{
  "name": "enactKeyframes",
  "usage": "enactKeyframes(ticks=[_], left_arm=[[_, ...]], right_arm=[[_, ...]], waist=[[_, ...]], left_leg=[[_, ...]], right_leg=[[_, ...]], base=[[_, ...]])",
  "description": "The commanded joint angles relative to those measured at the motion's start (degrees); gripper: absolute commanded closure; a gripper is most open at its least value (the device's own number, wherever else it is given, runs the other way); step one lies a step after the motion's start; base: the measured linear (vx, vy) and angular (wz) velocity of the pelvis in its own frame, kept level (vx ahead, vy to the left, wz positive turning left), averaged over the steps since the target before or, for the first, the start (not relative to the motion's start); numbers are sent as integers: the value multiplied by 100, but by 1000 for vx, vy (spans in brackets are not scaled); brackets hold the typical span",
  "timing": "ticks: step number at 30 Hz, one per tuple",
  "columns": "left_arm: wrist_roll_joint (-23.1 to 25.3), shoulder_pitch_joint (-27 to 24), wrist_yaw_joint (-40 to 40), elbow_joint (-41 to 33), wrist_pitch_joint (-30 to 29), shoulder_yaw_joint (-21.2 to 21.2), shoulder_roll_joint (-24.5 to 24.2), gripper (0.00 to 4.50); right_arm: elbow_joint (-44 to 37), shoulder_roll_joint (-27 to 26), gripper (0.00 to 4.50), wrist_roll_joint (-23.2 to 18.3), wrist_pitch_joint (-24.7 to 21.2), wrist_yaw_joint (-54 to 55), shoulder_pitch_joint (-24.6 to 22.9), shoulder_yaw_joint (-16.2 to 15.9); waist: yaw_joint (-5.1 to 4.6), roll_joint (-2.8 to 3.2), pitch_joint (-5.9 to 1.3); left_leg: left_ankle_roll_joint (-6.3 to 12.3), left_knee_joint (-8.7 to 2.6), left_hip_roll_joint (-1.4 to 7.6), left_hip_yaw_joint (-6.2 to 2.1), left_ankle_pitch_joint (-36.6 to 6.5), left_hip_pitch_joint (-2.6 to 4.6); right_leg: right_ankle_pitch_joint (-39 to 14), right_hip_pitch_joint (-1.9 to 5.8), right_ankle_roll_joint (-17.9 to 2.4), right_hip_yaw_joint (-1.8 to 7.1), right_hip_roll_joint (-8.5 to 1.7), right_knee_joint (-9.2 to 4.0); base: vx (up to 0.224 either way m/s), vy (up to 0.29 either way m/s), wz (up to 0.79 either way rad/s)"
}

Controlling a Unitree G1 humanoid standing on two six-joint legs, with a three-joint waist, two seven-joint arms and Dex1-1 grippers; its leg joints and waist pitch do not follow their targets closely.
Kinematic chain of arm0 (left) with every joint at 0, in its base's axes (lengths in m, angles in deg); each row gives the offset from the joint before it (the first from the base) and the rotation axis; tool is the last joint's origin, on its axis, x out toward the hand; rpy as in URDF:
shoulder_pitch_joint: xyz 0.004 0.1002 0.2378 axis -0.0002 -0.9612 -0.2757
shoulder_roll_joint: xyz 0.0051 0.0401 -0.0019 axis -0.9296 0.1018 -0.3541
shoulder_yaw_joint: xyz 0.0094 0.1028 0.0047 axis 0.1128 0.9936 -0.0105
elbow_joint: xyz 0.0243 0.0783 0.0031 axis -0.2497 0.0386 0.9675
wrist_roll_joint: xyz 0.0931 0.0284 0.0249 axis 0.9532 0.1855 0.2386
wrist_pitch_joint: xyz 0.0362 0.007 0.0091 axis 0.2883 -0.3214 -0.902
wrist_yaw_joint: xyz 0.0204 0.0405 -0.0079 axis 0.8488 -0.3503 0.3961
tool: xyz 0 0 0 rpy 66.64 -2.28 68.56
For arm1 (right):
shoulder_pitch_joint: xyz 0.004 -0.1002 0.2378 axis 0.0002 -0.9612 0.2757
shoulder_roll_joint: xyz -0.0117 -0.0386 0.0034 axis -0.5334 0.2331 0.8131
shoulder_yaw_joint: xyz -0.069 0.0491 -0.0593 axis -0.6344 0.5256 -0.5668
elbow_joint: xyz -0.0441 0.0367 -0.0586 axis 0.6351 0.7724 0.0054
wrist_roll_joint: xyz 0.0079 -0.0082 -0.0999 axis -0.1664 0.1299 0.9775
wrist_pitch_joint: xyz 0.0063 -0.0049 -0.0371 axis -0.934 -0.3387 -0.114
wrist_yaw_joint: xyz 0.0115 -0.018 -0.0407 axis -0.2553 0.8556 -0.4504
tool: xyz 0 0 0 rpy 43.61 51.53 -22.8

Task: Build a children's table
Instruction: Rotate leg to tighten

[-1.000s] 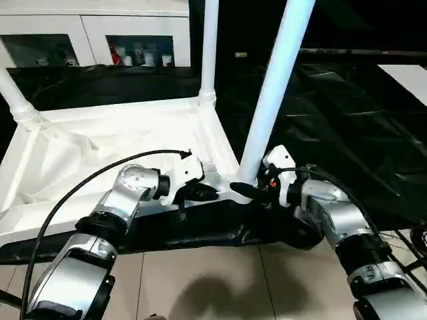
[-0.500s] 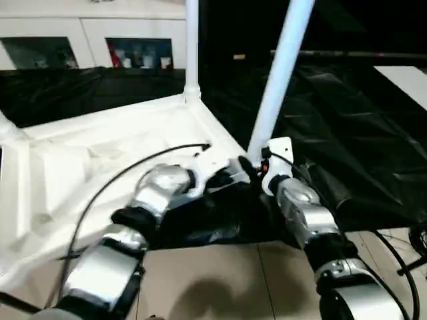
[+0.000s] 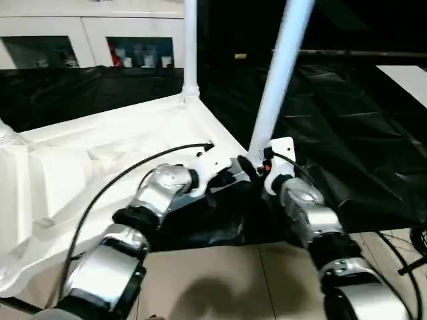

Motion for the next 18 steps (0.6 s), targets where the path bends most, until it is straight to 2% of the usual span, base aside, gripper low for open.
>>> enactKeyframes(ticks=[1,6,7,8,12,17,18], left_arm=[[-231,-217,-542,-10,302,-31,-73,450],[-427,-307,-1112,-88,327,-175,-444,450],[-427,-313,-1167,-93,316,-176,-489,450],[-417,-320,-1221,-84,335,-168,-534,450],[-490,-370,-1341,-152,323,-201,-653,450],[-531,-385,-1375,-170,325,-226,-683,450],[-528,-390,-1415,-167,326,-251,-689,450]], right_arm=[[-332,151,91,-37,-86,-712,-71,-251],[-739,631,91,-111,-178,-1756,-240,-505],[-743,667,91,-119,-149,-1828,-240,-509],[-750,687,91,-154,-135,-1908,-240,-500],[-707,755,91,-191,-150,-2159,-195,-525],[-690,717,137,-256,-217,-2233,-167,-485],[-689,706,144,-247,-224,-2331,-180,-514]], waist=[[4,-70,-324],[11,-61,-310],[2,-98,-311],[9,-103,-311],[7,-88,-319],[-4,-86,-316],[6,-143,-313]], left_leg=[[487,-290,-1,65,-900,-30],[420,-305,32,64,-1004,-22],[403,-300,31,73,-1002,-26],[398,-301,29,67,-998,-27],[409,-293,31,69,-879,-29],[394,-293,26,72,-877,-23],[411,-291,22,72,-862,-35]], right_leg=[[-753,342,-1179,234,-298,-418],[-1003,326,-1160,224,-297,-420],[-991,320,-1165,229,-298,-421],[-1007,324,-1167,228,-307,-413],[-870,322,-1225,231,-309,-392],[-875,320,-1230,230,-306,-396],[-941,326,-1207,229,-311,-389]], base=[[0,0,0],[0,0,0],[0,0,0],[0,0,0],[0,0,0],[0,0,0],[0,0,0]])
